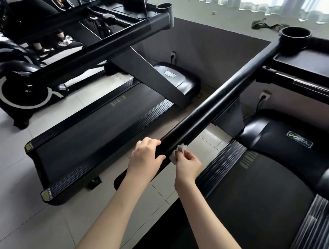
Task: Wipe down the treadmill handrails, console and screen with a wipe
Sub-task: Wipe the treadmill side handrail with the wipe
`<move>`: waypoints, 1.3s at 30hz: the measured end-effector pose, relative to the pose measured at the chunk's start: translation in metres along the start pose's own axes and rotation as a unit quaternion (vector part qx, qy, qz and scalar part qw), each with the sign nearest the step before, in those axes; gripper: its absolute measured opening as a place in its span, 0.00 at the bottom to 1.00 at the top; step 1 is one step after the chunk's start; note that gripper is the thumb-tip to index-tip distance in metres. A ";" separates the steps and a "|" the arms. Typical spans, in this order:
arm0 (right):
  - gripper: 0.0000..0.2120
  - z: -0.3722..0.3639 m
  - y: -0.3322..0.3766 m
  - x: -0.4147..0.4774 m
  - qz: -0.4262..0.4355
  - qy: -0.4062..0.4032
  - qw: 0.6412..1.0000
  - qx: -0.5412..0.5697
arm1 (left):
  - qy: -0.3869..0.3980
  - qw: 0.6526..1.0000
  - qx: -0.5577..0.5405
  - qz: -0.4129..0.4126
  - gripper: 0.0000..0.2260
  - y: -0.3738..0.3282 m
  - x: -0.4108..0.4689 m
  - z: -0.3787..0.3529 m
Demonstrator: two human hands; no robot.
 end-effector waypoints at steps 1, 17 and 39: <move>0.09 -0.001 0.004 0.002 0.010 0.000 1.000 -0.002 | -0.003 1.000 -0.002 0.002 0.20 0.000 0.001 0.000; 0.05 -0.001 0.035 0.045 0.045 -0.037 0.998 0.027 | -0.011 0.999 0.015 0.033 0.16 -0.013 0.019 0.000; 0.05 0.005 0.043 0.055 0.022 -0.005 0.999 0.034 | -0.006 0.998 0.024 0.053 0.17 -0.017 0.025 -0.006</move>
Point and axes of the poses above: each hand's wrist, its own x-axis towards the middle knuckle, its own z-axis out of the back of the hand, y = z × x, the point moved 3 cm from there along x, towards the middle knuckle, and after that the axes turned 1 degree about y, right-handed, at the moved point
